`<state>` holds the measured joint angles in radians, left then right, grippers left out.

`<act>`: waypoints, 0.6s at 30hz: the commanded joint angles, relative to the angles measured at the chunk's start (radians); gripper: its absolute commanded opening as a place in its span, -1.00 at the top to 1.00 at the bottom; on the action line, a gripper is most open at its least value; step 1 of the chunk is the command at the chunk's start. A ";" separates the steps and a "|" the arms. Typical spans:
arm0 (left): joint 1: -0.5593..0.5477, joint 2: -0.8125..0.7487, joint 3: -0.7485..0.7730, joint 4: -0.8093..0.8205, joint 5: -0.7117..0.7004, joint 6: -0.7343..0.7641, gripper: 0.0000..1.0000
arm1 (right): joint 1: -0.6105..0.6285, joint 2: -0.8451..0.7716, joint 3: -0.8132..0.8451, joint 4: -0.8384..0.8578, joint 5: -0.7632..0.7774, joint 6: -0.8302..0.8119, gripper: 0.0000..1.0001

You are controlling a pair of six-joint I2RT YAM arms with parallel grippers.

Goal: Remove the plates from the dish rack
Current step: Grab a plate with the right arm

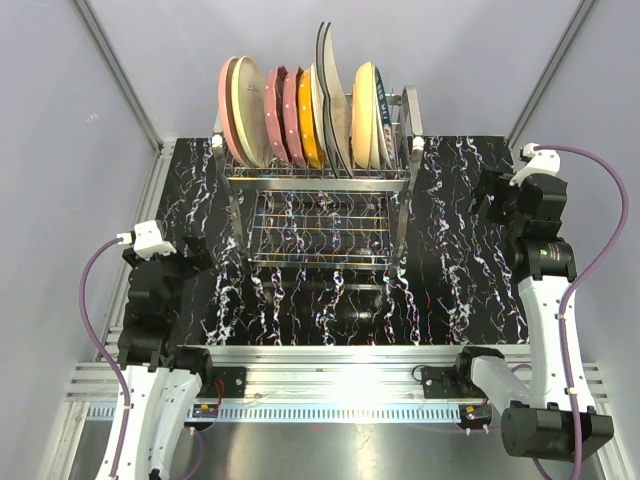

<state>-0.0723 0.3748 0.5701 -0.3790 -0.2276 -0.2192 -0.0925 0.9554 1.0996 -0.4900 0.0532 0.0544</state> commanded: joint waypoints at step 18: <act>-0.003 0.070 0.068 0.022 0.037 -0.011 -0.98 | 0.069 0.112 0.293 -0.337 -0.970 -0.444 -0.99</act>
<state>-0.0727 0.4343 0.5903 -0.3950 -0.2100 -0.2264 -0.0708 1.0348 1.3029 -0.7929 -0.7757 -0.3958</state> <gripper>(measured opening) 0.987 0.994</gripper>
